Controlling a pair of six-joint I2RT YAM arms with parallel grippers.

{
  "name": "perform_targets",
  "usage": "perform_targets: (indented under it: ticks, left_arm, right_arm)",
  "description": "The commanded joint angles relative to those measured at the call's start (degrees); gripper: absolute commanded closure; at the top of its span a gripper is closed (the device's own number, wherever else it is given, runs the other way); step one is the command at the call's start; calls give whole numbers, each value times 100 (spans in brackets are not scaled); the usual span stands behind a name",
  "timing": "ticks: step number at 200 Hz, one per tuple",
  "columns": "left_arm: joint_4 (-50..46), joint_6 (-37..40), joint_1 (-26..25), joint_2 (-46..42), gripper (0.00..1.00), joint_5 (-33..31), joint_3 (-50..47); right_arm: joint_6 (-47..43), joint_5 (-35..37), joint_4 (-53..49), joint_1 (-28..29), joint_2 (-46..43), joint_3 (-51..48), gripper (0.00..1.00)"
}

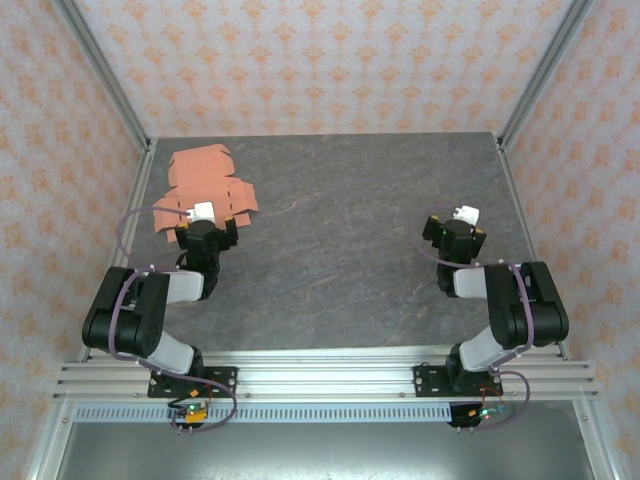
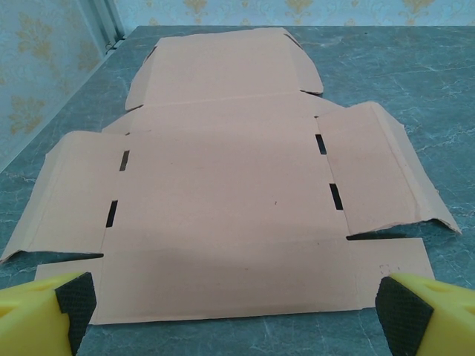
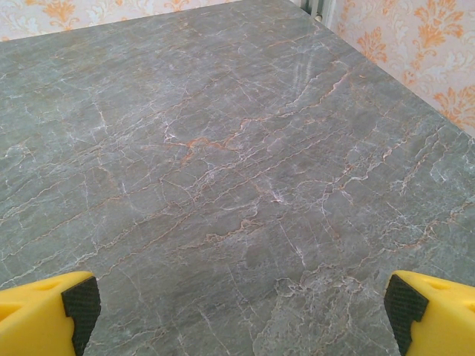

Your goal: Fold the paper box

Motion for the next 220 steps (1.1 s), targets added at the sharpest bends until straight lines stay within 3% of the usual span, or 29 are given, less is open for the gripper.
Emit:
perform_targets:
  ticks: [1, 21, 43, 73, 110, 174, 197, 220]
  left_arm:
    - [-1041, 144, 28, -435, 0, 188, 493]
    - [-3089, -377, 30, -798, 0, 102, 1430]
    - [-3996, -1070, 28, -1361, 0, 413, 1747]
    - [-6170, -2590, 65, -1476, 0, -335, 2750]
    - [-7434, -1808, 162, 112, 0, 736, 4517]
    - [-7798, -1405, 166, 2651, 0, 1463, 6588]
    - [-7639, -1668, 153, 2975, 0, 2074, 6613]
    - [-7047, -2026, 74, 3037, 0, 2732, 6127]
  right_arm:
    - [84, 132, 201, 9, -152, -45, 1]
    - [108, 186, -873, 7, -786, 262, 1]
    - [348, 225, -2720, 7, -1776, 962, 1]
    - [1252, 285, -4049, 7, -2672, 1528, 1]
    - [1751, -317, -5156, 7, -2842, 1969, 1]
    - [1808, -306, -6455, 7, -2167, 2973, 1]
    - [1746, -329, -6474, 7, -2201, 3022, 1]
    - [1552, -785, -6250, 7, -2188, 2930, 1]
